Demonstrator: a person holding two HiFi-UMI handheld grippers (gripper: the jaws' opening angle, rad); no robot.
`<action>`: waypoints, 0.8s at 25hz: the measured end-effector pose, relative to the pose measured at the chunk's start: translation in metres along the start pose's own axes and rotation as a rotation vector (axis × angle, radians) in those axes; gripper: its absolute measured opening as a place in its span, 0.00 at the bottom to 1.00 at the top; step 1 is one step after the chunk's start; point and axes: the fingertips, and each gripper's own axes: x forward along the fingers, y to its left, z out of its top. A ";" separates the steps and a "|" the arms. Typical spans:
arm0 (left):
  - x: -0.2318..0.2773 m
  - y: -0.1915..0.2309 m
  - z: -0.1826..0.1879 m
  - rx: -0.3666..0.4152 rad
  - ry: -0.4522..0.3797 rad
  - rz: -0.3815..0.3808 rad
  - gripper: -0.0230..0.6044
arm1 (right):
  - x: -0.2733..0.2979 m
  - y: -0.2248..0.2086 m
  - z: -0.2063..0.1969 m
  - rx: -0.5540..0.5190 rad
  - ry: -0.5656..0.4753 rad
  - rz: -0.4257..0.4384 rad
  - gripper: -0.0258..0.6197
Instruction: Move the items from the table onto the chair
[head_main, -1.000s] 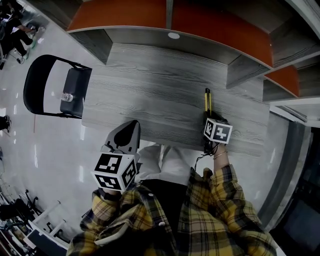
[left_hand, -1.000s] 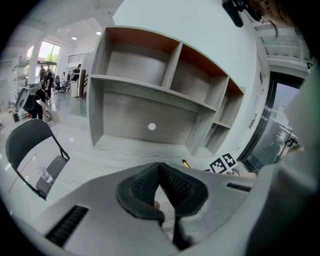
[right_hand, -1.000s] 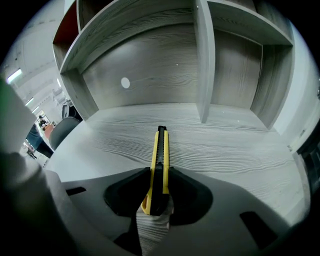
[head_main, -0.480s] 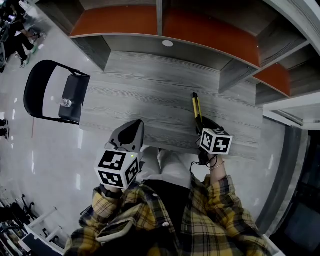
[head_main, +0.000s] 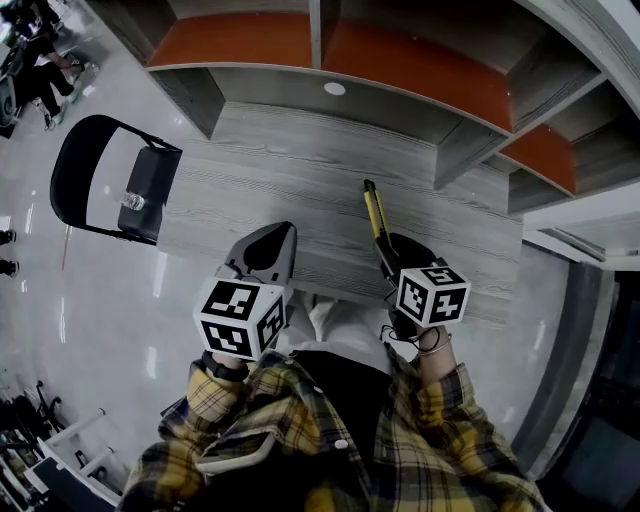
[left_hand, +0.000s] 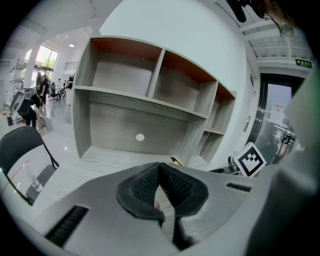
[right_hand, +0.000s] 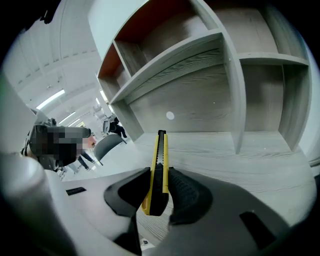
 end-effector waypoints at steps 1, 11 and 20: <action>-0.002 0.004 0.000 -0.006 -0.003 0.012 0.04 | 0.003 0.007 0.002 -0.010 0.004 0.020 0.23; -0.035 0.076 -0.012 -0.117 -0.029 0.136 0.04 | 0.058 0.086 0.016 -0.139 0.090 0.169 0.23; -0.089 0.202 -0.034 -0.223 -0.018 0.185 0.04 | 0.143 0.201 0.014 -0.190 0.184 0.220 0.23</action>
